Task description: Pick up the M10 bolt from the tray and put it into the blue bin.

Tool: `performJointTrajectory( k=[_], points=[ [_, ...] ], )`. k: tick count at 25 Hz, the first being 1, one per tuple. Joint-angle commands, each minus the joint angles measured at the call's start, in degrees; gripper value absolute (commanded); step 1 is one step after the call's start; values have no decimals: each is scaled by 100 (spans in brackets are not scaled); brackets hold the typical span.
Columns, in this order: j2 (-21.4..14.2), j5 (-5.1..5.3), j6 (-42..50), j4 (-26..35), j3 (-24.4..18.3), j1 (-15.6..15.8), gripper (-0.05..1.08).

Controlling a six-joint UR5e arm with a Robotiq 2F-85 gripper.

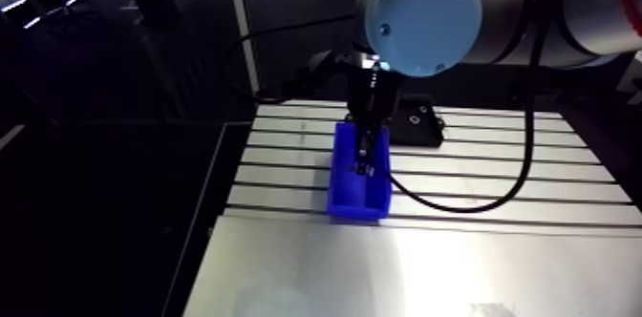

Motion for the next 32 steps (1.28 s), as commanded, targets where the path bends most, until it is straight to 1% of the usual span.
performJointTrajectory(
  k=[1, 8, 13, 17, 18, 22, 24, 30, 32],
  points=[
    [145, -1, 10, -36, 42, 1, 102],
    [242, -18, 10, -186, 42, 9, 100],
    [295, -18, 45, -194, 42, 36, 97],
    [348, -71, 125, -238, 33, 45, 91],
    [356, -80, 125, -238, 33, 45, 86],
    [365, -80, 133, -238, 33, 45, 75],
    [365, -106, 133, -238, 25, 45, 66],
    [356, -115, 133, -229, 33, 45, 57],
    [348, -115, 133, -229, 25, 45, 47]
  ],
)
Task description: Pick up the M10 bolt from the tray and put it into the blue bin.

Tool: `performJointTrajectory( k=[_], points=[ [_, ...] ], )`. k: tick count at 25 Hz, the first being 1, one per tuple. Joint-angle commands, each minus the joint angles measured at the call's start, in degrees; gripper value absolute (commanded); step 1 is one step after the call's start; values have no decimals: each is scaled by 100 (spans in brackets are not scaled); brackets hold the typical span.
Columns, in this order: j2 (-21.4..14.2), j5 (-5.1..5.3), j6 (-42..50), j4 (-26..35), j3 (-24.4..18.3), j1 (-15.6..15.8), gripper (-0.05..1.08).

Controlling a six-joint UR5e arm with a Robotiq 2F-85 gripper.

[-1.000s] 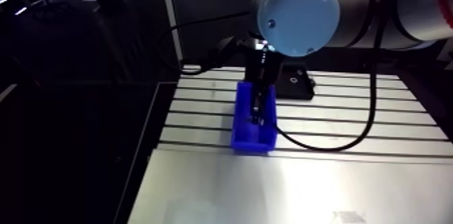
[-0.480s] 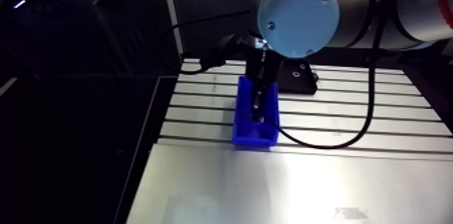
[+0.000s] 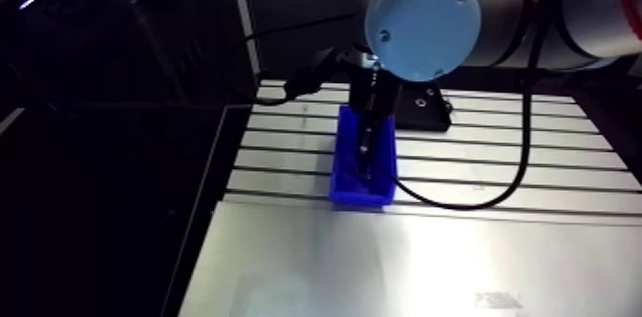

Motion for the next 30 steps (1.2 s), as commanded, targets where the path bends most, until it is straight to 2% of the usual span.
performJointTrajectory(
  k=[1, 3, 7, 16, 21, 26, 30],
  points=[
    [-34, 3, 9, 5, -15, -9, 42],
    [-78, 3, 71, 14, -41, 0, 31],
    [-245, 11, 141, 31, -50, 9, 20],
    [-869, 38, 141, 146, -129, 44, 3],
    [-1185, 29, 141, 445, -296, 44, 2],
    [-1405, 29, 502, 946, -683, 44, 1],
    [-1458, -121, 1425, 1508, -1157, 35, 1]
  ],
)
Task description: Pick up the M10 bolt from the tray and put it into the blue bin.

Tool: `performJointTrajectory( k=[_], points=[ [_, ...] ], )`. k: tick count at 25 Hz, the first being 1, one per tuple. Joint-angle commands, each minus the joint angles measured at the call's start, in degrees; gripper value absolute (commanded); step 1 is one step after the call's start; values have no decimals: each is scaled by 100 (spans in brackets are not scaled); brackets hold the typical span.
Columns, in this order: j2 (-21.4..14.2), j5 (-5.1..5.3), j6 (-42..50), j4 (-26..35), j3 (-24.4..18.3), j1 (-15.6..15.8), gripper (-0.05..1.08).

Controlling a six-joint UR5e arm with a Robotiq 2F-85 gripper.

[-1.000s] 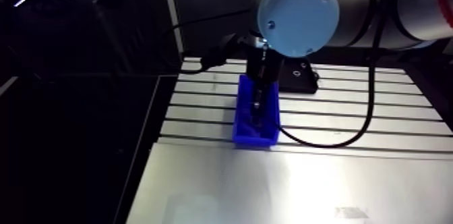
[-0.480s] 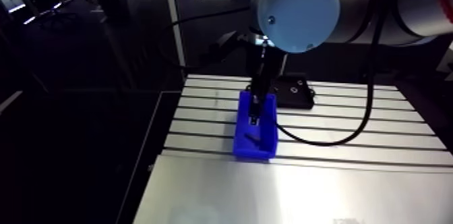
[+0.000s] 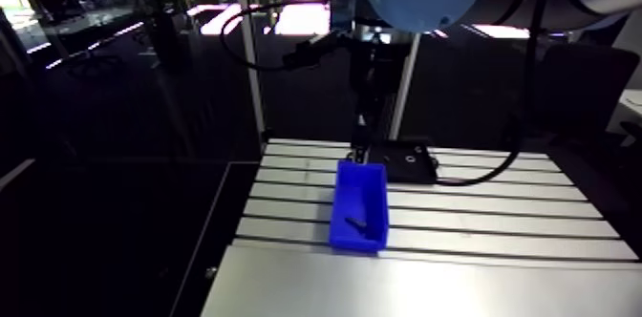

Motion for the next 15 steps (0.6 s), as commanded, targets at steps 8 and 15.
performJointTrajectory(
  k=[8, 15],
  points=[
    [85, -489, 4067, 1631, -1633, -87, 1],
    [375, -489, 6291, 2308, -2468, -465, 1]
  ],
)
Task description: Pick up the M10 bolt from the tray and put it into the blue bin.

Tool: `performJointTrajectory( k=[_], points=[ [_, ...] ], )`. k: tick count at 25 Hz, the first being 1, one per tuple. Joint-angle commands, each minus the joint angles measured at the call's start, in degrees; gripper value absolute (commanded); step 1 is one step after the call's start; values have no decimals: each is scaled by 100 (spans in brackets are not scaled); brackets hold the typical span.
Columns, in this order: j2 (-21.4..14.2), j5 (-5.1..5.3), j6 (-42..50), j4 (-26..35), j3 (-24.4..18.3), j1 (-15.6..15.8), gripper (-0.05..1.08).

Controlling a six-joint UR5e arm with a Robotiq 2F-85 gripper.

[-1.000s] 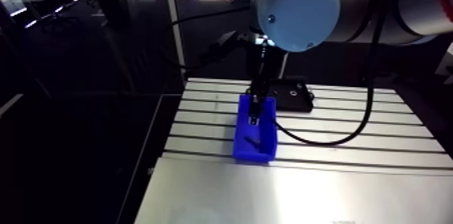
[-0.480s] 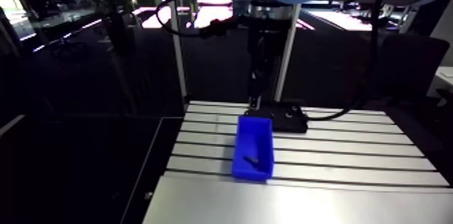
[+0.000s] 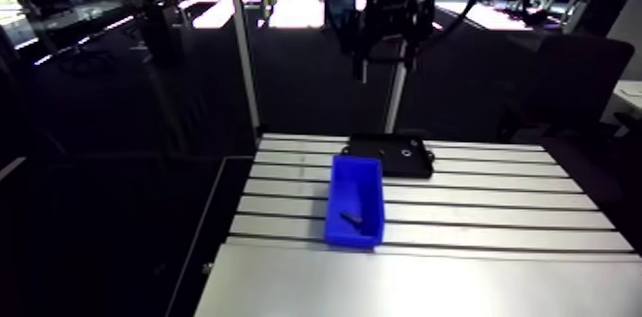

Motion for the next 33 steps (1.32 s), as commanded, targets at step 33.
performJointTrajectory(
  k=[33],
  points=[
    [257, 213, 2032, 1456, -1679, -440, 2]
  ],
)
